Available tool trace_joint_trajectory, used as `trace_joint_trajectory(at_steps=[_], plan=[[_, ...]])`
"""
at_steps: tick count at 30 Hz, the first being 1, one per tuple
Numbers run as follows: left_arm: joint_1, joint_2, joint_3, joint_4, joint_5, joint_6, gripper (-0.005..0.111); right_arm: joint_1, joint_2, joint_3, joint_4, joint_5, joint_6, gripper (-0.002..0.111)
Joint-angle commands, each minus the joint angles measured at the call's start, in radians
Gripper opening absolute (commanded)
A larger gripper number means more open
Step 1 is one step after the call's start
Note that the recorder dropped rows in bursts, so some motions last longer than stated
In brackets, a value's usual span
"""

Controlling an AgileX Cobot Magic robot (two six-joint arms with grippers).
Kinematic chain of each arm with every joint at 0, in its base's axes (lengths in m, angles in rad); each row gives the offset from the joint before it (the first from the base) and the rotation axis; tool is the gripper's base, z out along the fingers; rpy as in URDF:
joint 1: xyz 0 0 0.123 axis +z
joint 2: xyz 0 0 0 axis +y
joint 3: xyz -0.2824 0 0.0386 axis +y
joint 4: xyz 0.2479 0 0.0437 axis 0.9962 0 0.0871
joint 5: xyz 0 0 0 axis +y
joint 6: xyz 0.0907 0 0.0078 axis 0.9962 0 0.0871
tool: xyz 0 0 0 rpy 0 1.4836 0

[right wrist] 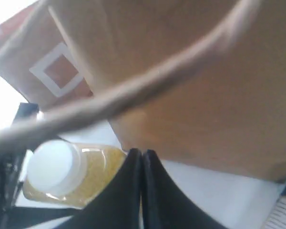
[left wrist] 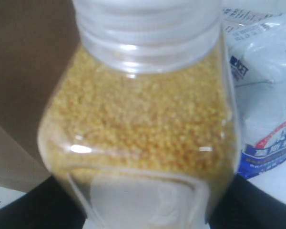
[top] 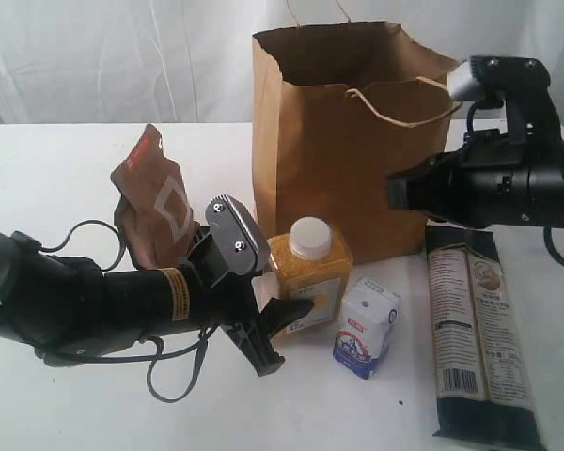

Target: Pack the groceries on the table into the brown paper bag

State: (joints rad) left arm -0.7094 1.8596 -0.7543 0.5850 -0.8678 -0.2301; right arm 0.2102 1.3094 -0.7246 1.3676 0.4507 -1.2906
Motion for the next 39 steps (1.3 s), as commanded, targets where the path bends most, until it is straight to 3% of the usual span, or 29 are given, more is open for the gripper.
trace_joint_trajectory(at_steps=[1, 8, 9, 10, 11, 13, 16, 18, 20, 21, 23, 28, 39], plan=[[-0.002, 0.002, -0.002, 0.021, 0.004, -0.004, 0.0, -0.001, -0.029, -0.006, -0.33, -0.004, 0.087, 0.0], [-0.002, 0.002, -0.002, 0.021, 0.004, -0.004, 0.0, -0.001, -0.083, -0.006, -1.174, 0.066, 0.483, 0.0], [-0.002, 0.002, -0.002, 0.021, 0.004, -0.004, 0.0, -0.001, -0.088, -0.006, -1.444, 0.153, 0.648, 0.0], [-0.002, 0.002, -0.002, 0.021, 0.004, -0.004, 0.0, -0.001, -0.088, -0.006, -1.543, 0.2, 0.756, 0.0], [-0.002, 0.002, -0.002, 0.021, 0.002, -0.006, 0.0, -0.003, -0.086, 0.009, -1.761, 0.32, 1.033, 0.0], [-0.002, 0.002, -0.002, 0.021, 0.002, -0.039, 0.0, -0.024, -0.086, 0.048, -1.906, 0.447, 1.44, 0.0], [-0.002, 0.002, -0.002, 0.021, 0.002, -0.061, 0.0, -0.039, -0.086, 0.108, -1.91, 0.486, 1.648, 0.0], [-0.002, 0.002, -0.002, 0.017, 0.002, -0.061, 0.0, -0.041, -0.118, 0.184, -1.946, 0.32, 1.978, 0.0], [0.0, 0.002, -0.002, 0.005, -0.003, -0.09, 0.0, -0.041, -0.214, 0.304, -2.019, -0.071, 2.205, 0.0], [0.0, 0.002, -0.002, 0.003, -0.006, -0.093, 0.0, -0.041, -0.282, 0.382, -2.093, -0.342, 2.215, 0.0], [0.0, 0.002, -0.002, 0.0, -0.02, -0.098, 0.0, -0.041, -0.399, 0.484, -2.173, -0.642, 2.146, 0.0], [0.0, 0.002, -0.002, 0.0, -0.064, -0.114, 0.0, -0.041, -0.518, 0.558, -2.157, -0.434, 2.188, 0.0], [0.0, 0.002, -0.002, -0.02, -0.219, -0.112, 0.0, -0.041, -0.583, 0.601, -2.151, -0.432, 2.222, 0.0]])
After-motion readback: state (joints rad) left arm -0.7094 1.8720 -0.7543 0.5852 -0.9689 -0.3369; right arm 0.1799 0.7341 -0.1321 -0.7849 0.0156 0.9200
